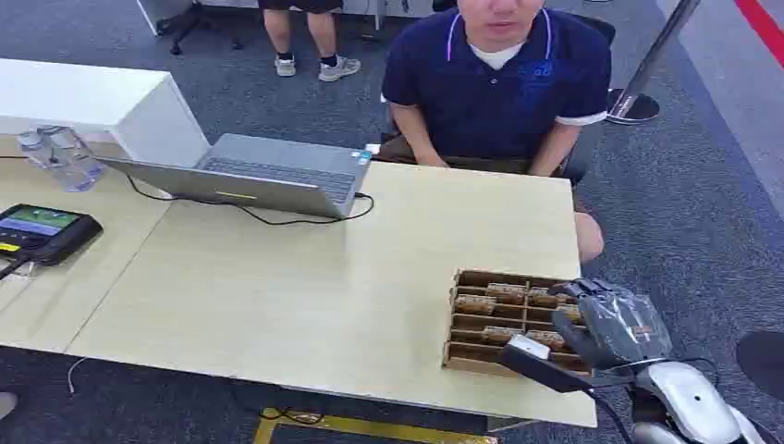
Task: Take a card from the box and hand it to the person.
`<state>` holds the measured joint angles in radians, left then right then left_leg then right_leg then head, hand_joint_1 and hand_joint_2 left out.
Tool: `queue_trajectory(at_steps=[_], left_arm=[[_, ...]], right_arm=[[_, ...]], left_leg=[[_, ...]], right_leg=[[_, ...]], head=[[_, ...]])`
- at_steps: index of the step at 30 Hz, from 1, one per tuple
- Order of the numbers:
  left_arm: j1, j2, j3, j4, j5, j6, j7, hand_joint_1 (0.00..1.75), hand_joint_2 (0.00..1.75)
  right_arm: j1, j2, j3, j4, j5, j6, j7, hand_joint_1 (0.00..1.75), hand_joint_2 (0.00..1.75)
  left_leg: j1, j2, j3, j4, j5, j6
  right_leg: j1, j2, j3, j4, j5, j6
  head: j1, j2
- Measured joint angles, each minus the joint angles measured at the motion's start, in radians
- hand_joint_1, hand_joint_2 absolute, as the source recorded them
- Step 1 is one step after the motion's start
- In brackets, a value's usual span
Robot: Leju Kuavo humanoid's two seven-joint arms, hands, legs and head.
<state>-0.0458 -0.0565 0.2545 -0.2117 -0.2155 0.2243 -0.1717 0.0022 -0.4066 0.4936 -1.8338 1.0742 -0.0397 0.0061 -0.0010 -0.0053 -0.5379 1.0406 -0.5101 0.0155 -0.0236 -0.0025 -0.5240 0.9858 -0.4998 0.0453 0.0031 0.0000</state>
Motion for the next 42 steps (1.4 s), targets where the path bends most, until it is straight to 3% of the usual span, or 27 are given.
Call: queue_trajectory(at_steps=[9,17,42], left_arm=[[0.000,0.000,0.004,0.000,0.000,0.000,0.000,0.00,1.75],[0.000,0.000,0.008,0.000,0.002,0.000,0.000,0.00,1.75],[0.000,0.000,0.027,0.000,0.000,0.000,0.001,0.00,1.75]], right_arm=[[-0.003,0.007,0.000,0.000,0.000,0.002,0.000,1.03,1.75],[0.005,0.010,0.001,-0.001,0.003,0.007,-0.001,0.99,1.75],[0.028,0.008,0.012,-0.016,-0.043,0.117,-0.027,1.06,1.75]], left_leg=[[0.000,0.000,0.000,0.000,0.000,0.000],[0.000,0.000,0.000,0.000,0.000,0.000],[0.000,0.000,0.000,0.000,0.000,0.000]], right_leg=[[0.000,0.000,0.000,0.000,0.000,0.000],[0.000,0.000,0.000,0.000,0.000,0.000],[0.000,0.000,0.000,0.000,0.000,0.000]], head=[[0.000,0.000],[0.000,0.000],[0.000,0.000]])
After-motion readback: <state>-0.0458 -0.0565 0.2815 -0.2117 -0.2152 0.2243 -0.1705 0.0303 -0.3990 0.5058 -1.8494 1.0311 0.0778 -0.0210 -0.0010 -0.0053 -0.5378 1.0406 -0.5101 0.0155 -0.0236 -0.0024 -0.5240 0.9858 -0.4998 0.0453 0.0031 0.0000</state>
